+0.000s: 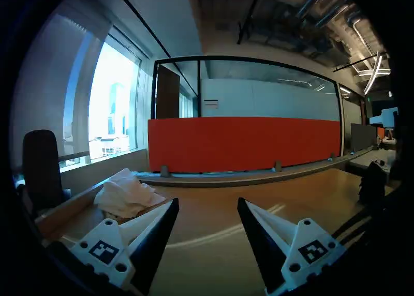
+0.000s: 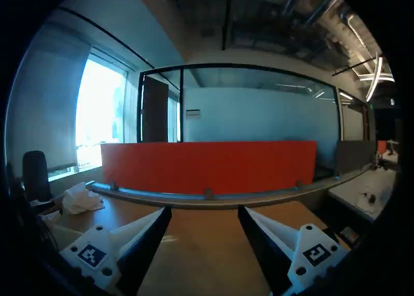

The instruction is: Fold towel

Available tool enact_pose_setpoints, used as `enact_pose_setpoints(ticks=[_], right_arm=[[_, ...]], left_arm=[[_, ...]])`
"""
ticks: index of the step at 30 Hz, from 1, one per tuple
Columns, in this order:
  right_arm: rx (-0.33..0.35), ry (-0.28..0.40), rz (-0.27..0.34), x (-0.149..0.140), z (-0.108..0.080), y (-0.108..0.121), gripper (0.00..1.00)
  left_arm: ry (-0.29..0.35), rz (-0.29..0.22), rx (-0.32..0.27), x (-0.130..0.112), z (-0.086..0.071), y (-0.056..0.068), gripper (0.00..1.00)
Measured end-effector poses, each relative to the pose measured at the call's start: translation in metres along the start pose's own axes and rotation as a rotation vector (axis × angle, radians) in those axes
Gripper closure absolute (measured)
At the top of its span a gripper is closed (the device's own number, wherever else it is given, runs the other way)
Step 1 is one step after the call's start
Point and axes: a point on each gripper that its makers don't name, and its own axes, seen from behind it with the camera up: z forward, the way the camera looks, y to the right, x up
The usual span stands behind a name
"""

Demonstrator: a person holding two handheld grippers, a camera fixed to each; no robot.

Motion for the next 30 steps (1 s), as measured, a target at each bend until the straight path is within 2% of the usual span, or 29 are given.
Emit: enact_pose_setpoints(ticks=[11, 20, 30], right_arm=[[-0.002, -0.005, 0.022, -0.040, 0.003, 0.005, 0.01], [0.010, 0.010, 0.011, -0.054, 0.008, 0.001, 0.01], [0.027, 0.016, 0.000, -0.058, 0.008, -0.005, 0.01]], left_arm=[[0.017, 0.000, 0.021, -0.046, -0.001, -0.009, 0.17], [0.035, -0.038, 0.030, -0.067, -0.001, -0.016, 0.17], [0.037, -0.046, 0.034, -0.081, 0.002, -0.020, 0.17]])
